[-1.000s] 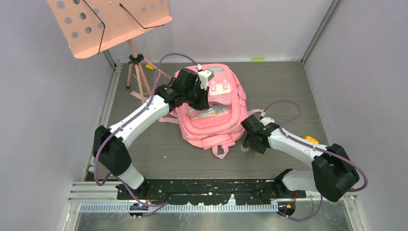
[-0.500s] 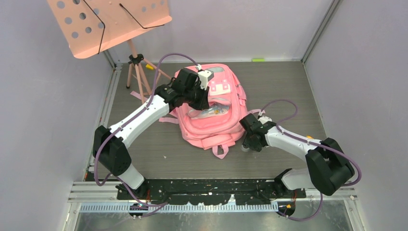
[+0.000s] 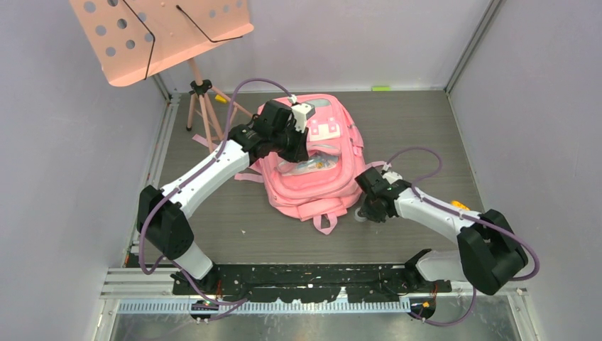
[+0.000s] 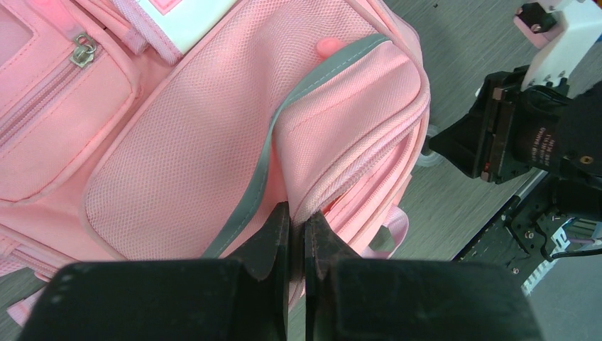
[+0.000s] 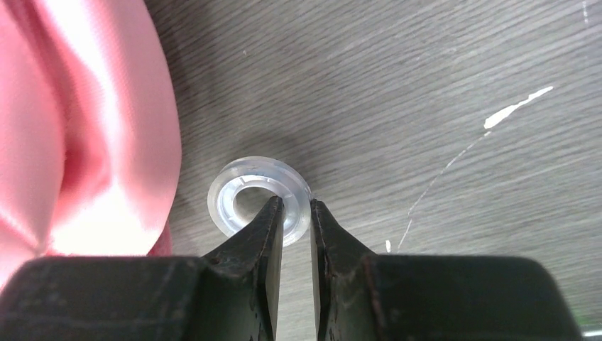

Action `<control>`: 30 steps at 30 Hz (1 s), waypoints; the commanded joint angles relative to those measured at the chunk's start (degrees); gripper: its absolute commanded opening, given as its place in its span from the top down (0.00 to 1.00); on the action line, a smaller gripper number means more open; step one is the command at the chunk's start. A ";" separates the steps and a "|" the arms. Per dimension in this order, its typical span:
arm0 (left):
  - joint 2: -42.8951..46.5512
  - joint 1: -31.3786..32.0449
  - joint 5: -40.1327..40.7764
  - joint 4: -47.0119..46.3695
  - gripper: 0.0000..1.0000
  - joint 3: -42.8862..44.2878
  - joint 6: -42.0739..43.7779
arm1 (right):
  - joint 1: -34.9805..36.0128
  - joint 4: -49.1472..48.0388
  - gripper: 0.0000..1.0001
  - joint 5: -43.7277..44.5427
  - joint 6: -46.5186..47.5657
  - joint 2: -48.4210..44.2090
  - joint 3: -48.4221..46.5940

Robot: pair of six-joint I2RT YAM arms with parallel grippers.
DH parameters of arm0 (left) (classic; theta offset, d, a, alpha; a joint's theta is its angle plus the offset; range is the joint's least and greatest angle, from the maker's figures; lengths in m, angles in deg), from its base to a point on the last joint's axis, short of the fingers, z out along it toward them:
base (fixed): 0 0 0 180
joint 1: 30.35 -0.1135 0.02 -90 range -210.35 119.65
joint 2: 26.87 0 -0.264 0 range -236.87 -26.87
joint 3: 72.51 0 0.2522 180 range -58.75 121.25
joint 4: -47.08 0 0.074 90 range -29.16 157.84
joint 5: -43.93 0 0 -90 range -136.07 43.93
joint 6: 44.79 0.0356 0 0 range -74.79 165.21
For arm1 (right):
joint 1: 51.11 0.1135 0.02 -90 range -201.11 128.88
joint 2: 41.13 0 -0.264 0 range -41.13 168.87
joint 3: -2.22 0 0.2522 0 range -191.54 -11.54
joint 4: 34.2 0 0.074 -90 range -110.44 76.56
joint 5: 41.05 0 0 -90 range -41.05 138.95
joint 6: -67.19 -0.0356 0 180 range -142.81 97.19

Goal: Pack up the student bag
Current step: Pick up the stationery from the center of the board, then place the stationery in the student bag.

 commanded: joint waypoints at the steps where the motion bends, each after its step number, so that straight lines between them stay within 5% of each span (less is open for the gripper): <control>1: 3.44 -0.55 -1.58 -2.24 1.00 1.61 -1.21 | -0.08 4.32 0.85 0.16 0.00 -6.27 -1.58; 14: 3.14 -0.53 -2.78 -2.68 1.00 1.49 -1.91 | 0.30 18.74 0.85 -0.58 2.62 -18.58 -14.89; 30: 3.00 -0.55 -2.78 -2.60 1.00 1.47 -1.89 | 7.41 0.80 0.85 2.42 5.35 2.49 -29.65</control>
